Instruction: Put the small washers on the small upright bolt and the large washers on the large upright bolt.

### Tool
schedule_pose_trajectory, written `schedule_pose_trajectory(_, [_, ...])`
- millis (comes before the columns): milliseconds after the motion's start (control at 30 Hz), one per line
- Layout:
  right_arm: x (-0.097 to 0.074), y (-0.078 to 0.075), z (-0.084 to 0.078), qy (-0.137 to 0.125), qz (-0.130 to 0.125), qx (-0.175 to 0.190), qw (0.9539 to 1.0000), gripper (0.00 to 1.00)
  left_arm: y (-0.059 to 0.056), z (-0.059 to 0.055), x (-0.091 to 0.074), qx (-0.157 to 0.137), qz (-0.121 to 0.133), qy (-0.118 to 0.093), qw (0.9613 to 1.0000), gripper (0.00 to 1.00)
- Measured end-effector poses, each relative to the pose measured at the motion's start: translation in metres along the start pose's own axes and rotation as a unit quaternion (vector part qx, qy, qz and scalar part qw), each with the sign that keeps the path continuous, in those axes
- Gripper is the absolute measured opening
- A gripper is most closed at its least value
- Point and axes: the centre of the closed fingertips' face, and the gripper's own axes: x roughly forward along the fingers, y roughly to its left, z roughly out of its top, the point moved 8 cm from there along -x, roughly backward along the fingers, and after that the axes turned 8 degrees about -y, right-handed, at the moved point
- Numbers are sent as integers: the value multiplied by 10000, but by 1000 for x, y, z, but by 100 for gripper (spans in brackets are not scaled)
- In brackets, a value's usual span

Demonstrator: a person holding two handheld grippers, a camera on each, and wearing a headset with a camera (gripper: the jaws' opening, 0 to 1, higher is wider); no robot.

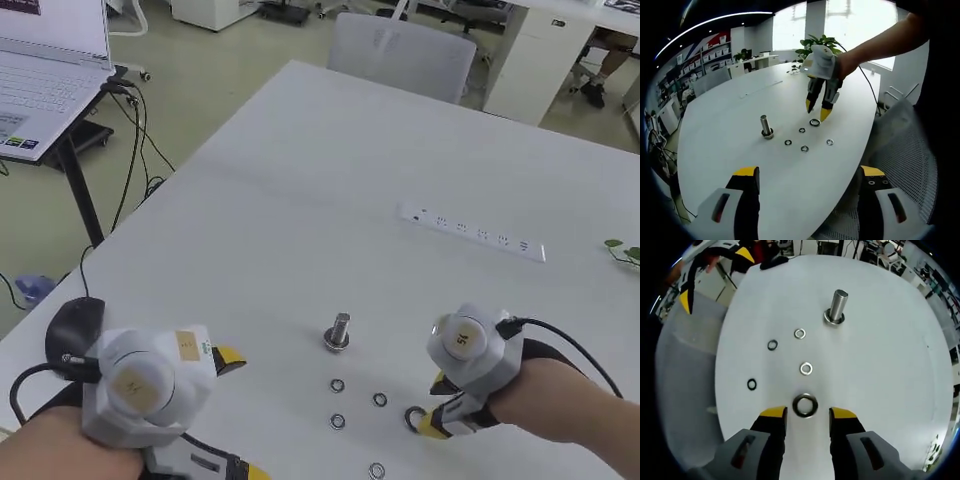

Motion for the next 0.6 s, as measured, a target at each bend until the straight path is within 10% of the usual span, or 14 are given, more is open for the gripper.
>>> schedule_pose_trajectory(600, [14, 4, -5, 145, -37, -15, 9999, 35, 0, -1, -2, -12, 2, -10, 10000, 79])
